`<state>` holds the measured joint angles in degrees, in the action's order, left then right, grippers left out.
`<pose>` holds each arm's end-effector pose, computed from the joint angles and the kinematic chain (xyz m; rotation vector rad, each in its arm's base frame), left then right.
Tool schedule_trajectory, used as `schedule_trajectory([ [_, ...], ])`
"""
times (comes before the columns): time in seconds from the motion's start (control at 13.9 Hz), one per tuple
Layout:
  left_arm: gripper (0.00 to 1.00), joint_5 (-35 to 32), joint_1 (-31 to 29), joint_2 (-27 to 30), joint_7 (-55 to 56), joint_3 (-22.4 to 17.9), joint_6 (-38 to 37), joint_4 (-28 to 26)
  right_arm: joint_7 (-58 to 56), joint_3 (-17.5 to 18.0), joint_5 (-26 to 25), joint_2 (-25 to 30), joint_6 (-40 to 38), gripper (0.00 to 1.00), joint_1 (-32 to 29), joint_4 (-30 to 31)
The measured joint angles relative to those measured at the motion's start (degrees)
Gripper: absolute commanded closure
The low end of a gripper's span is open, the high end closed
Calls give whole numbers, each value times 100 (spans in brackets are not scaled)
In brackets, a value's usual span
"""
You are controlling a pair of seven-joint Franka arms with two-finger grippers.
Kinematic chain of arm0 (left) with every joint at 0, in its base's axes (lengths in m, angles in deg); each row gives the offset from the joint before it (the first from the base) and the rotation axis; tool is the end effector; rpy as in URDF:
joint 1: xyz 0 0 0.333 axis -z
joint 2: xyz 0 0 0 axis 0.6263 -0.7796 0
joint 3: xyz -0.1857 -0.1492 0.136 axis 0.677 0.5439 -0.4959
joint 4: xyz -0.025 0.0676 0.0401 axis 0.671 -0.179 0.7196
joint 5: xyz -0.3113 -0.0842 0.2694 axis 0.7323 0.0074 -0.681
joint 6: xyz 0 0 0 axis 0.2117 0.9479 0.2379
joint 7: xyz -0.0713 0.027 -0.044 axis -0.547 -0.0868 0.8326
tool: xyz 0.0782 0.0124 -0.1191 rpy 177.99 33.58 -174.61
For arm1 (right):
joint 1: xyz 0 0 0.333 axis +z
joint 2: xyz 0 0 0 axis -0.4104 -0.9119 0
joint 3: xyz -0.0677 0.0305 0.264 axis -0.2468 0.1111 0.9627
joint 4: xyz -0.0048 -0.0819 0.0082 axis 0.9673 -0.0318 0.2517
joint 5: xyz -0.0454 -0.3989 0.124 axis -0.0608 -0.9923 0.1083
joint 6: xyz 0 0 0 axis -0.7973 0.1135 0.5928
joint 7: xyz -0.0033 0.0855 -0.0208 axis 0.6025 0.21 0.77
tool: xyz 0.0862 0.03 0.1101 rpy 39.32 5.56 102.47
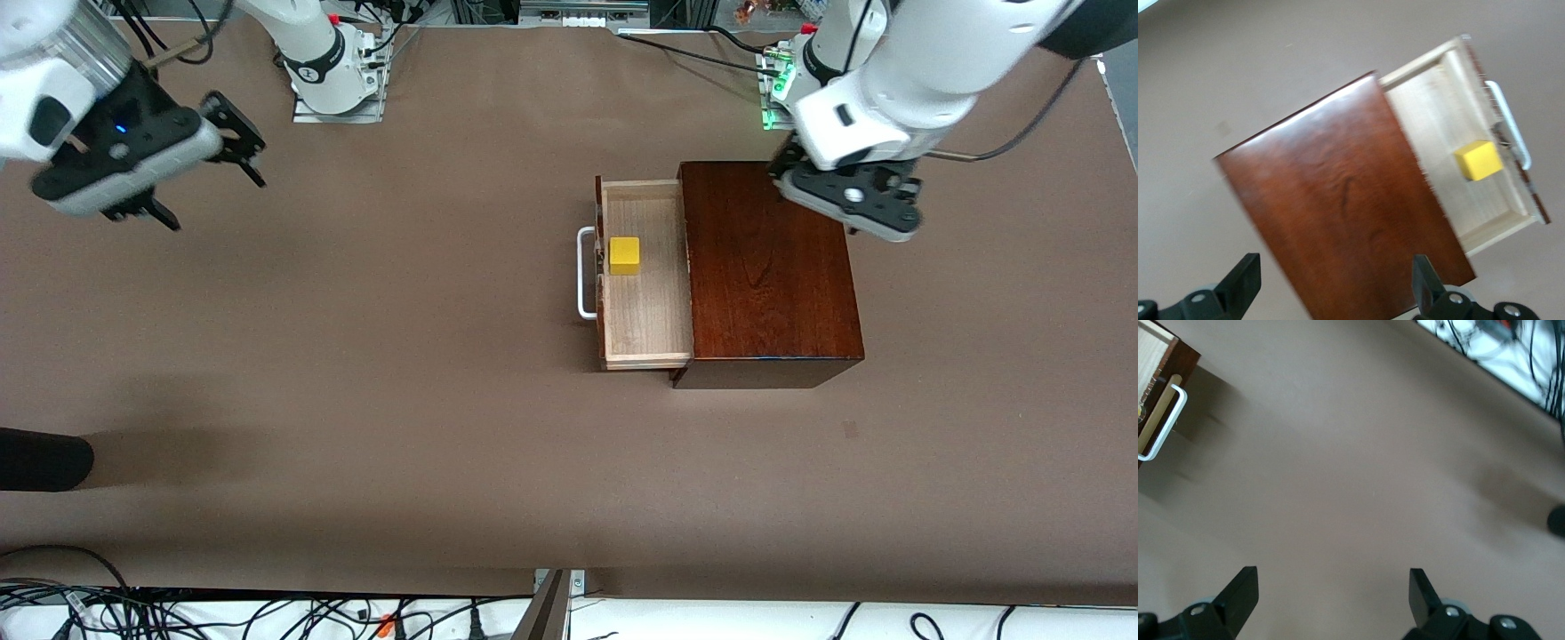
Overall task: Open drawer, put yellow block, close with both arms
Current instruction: 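Move the left gripper to the drawer front beside the handle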
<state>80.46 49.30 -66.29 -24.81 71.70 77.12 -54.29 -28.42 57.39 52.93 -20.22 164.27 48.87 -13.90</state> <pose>0.5508 -0.2617 0.5113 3.0435 -0.7772 -0.0450 0.5727 0.1481 0.6155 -3.0251 -0.7932 -0.0973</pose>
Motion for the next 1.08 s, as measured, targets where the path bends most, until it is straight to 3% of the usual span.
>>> schedule_trajectory([
  [0.22,0,-1,13,-182,-187,626,293,2,223,49,2,491,61,0,-511,792],
  [0.5,0,-2,82,-712,-1396,1269,707,-3,1351,380,5,515,180,0,-1012,1231],
  [0.72,0,-126,501,-1127,-2263,1354,1160,-3,1536,413,1,463,308,0,-1041,1283],
  [1.08,0,-1411,1467,-1946,-2892,1371,1520,112,1536,416,2,426,530,0,-1060,1251],
])
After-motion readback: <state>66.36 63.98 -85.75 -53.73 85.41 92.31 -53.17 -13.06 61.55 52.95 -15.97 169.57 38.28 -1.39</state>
